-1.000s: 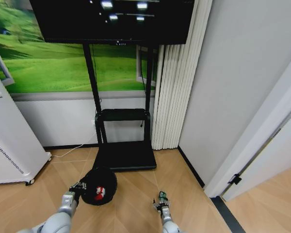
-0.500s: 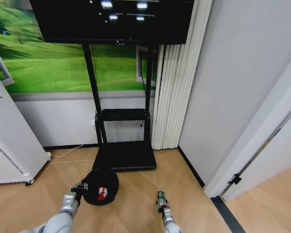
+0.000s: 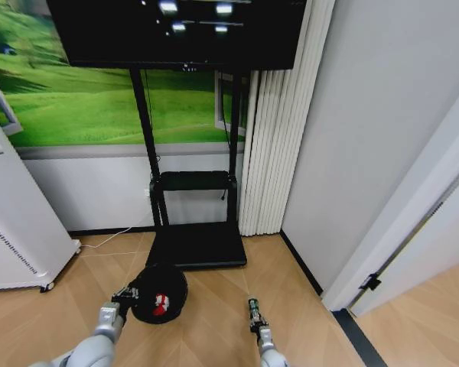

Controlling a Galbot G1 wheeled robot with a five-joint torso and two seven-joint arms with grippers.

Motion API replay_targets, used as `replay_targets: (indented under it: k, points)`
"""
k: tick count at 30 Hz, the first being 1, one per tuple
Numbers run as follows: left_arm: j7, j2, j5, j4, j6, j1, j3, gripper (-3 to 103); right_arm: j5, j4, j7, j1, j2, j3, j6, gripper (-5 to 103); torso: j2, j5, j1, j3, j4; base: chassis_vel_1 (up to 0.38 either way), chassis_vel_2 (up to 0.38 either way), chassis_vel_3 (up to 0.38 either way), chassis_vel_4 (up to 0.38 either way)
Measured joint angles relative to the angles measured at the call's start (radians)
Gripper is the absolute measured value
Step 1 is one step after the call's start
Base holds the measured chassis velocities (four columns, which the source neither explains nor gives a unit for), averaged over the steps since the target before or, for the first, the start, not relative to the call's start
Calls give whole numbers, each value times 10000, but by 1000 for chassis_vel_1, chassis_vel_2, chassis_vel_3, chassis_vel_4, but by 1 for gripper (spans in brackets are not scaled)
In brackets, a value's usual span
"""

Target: Pick up the trash bin and place the garbage on the floor into it.

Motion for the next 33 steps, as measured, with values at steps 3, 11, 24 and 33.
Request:
replay_targets:
  k: [3,11,24,33]
  points:
    - [-2,-127,3,135,12,-61,114,7,-542,1043,309,0,-441,74,444,24,-1,-1,0,0,3,0,0,0,0]
    - [3,78,-165,82,40,-290,114,7,-1382,2874,527,-83,-1685,-220,685,24,-1,4,1,0,-1,0,0,0,0]
    - [-140,-22,-438,171,174,-430,207,7,-1125,6695,1021,54,-3366,-2427,264,24,0,-1,1,-1,2,0,0,0,0]
    - [-200,-216,-648,437,235,-557,308,7,-299,7032,855,827,-3158,-3505,295,24,0,-1,0,-1,1,0,0,0,0]
